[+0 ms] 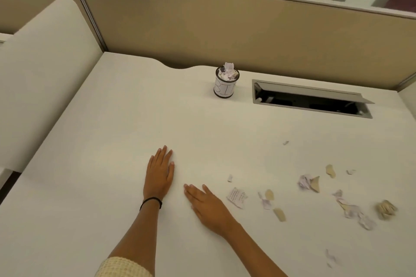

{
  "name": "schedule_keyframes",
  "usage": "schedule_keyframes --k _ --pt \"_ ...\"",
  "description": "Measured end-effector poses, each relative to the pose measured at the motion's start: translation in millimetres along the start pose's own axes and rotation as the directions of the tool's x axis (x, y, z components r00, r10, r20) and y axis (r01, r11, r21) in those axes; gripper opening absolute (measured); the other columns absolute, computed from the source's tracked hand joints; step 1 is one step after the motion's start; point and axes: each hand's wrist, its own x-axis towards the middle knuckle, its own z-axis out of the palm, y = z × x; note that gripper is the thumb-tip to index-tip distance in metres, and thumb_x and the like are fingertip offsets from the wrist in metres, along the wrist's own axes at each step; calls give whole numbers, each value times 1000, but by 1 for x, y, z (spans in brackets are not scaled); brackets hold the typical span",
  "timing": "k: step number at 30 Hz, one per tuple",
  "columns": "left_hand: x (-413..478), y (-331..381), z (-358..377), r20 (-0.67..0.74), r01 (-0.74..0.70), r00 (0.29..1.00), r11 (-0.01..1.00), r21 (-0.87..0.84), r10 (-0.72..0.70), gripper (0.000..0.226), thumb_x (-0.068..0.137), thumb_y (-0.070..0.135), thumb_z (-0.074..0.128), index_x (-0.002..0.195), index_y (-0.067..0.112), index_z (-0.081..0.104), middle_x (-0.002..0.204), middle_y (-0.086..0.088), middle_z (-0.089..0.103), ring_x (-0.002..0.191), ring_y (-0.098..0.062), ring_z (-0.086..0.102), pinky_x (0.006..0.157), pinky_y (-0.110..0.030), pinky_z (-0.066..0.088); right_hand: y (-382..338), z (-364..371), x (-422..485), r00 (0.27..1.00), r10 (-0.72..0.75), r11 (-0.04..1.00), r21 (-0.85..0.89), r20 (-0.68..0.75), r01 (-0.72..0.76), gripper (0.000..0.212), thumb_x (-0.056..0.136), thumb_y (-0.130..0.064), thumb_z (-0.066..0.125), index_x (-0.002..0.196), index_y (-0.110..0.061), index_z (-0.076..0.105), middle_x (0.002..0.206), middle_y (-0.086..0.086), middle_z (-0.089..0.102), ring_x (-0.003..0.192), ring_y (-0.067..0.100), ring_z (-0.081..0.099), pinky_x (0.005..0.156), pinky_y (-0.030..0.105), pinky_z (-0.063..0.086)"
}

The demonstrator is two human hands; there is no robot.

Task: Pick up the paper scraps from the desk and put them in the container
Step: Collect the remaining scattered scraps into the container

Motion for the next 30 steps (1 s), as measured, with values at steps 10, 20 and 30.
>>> schedule_keyframes --k 10,20,30 --pt "-23 16 15 -45 102 994 994 45 -100 52 97 25 43 146 14 29 157 -4 20 145 -19 14 119 -38 7 56 -30 -66 902 431 831 -381 -20 -405 60 74 -3 28 122 -13 62 128 -1 62 119 11 58 110 50 5" --pt "-50 27 21 -13 71 997 995 72 -71 53 98 26 43 147 14 26 157 -5 16 146 -21 11 120 -38 6 105 -52 -135 541 795 606 329 -273 -725 50 92 -40 51 137 -19 43 140 6 47 130 21 44 98 34 43" --pt "-59 32 22 -4 65 998 996 67 -65 54 98 27 42 147 13 26 157 -7 15 146 -23 9 120 -41 7 87 -39 -157 510 855 434 408 96 -803 60 82 -11 67 134 -13 37 118 16 45 103 33 56 84 38 50"
